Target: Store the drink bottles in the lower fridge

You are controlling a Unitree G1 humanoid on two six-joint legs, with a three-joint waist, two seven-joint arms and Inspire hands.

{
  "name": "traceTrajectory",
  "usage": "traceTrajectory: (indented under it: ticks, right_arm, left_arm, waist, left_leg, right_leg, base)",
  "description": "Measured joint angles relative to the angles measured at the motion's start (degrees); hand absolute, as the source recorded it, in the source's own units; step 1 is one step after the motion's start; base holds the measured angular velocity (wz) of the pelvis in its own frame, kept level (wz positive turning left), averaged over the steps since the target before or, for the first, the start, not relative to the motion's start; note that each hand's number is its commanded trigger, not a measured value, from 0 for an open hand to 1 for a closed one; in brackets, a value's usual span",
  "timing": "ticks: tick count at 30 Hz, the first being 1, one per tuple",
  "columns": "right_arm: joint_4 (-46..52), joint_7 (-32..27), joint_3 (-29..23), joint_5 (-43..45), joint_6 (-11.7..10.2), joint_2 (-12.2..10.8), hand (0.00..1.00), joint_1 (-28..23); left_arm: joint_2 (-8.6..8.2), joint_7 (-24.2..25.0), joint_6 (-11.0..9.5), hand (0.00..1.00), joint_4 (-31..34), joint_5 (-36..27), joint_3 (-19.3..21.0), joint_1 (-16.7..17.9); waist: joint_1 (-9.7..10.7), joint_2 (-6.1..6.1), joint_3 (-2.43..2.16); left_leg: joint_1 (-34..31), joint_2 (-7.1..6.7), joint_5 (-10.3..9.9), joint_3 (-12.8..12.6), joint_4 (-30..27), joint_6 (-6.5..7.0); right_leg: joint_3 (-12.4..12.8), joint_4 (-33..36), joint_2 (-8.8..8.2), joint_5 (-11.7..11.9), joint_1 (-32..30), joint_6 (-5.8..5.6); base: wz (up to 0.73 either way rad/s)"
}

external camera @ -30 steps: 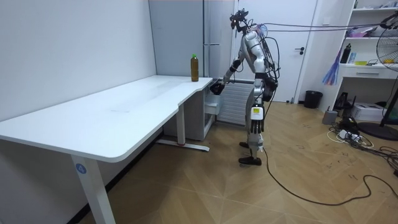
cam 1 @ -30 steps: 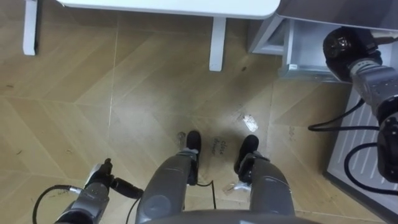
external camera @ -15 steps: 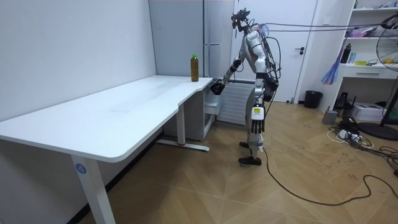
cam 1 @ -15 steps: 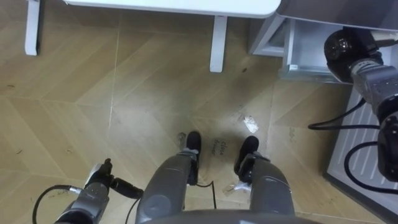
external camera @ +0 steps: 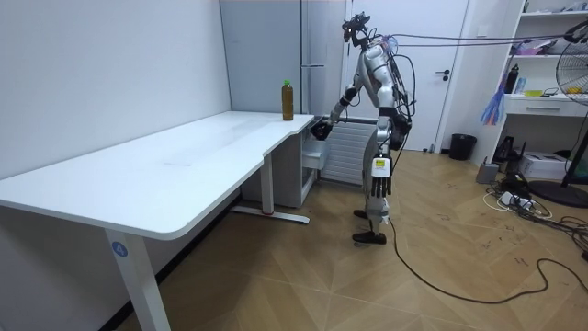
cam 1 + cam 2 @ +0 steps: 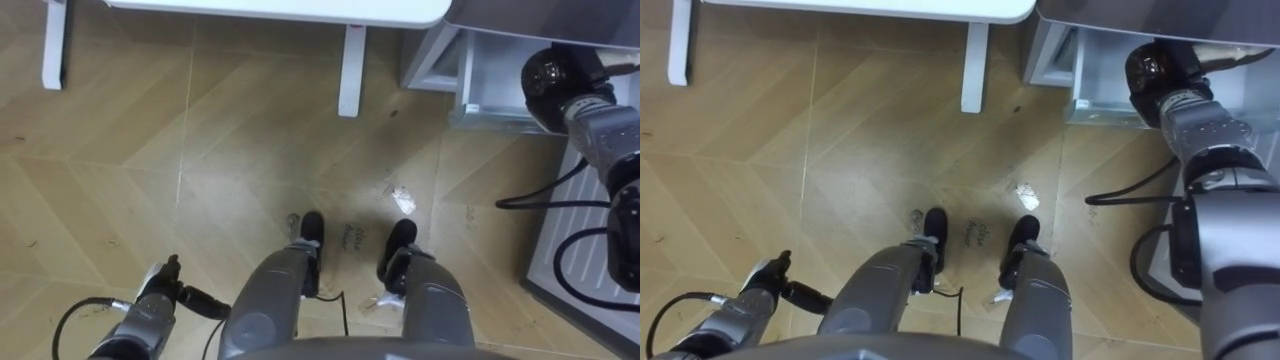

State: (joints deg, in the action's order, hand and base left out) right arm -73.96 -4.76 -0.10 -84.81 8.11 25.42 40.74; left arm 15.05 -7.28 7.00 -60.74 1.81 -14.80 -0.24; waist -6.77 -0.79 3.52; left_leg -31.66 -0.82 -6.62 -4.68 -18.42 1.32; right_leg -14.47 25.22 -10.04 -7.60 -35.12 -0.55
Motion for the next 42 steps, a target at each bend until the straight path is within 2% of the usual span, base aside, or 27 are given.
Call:
traceTrajectory:
  ticks: [13, 29, 37, 42]
  right_arm:
    - [-0.2, 0.0, 0.0, 0.0, 0.3, 0.8, 0.00, -0.2]
    - [-0.2, -0.1, 1.1, 0.2, 0.8, 1.0, 0.00, -0.2]
    - [-0.4, -0.1, 1.2, 1.7, 0.8, 1.0, 0.00, -0.2]
    - [-1.8, -0.1, 1.1, 1.9, 0.7, 1.0, 0.00, -0.3]
  left_arm:
    - [0.02, -0.1, 0.2, 0.00, 0.1, 0.1, 0.0, 0.0]
    - [0.29, -1.2, 0.2, 0.00, 0.2, 0.3, -0.2, -0.1]
    - [1.38, -1.3, 0.2, 0.00, 0.4, 0.0, -2.3, -0.1]
    - [1.41, -1.3, 0.3, 0.00, 0.9, 0.0, -2.2, 0.0]
  waist:
    - [0.5, 0.01, -0.03]
    - [0.7, -0.37, -0.30]
    - [0.8, -0.64, -0.57]
    - [1.5, -0.65, -0.95]
  left_leg:
    - [-0.1, -0.03, 0.0, -0.1, -0.4, 0.02]
    - [0.8, 0.08, 0.1, -0.3, -1.2, 0.14]
    - [1.3, 0.06, 0.2, -0.5, -1.2, 0.24]
    - [2.6, 0.42, 0.2, -0.5, -0.8, 0.22]
  right_leg:
    - [0.2, 0.5, -0.05, 0.0, 0.0, 0.09]
    - [0.1, 0.5, 0.06, 0.2, 1.3, 0.25]
    - [0.1, 0.0, 0.37, 0.8, 2.0, 0.36]
    - [-0.1, -2.2, 1.08, 1.8, 4.0, 0.23]
  base:
    - [0.00]
    - [0.00]
    - [0.00]
    - [-0.02]
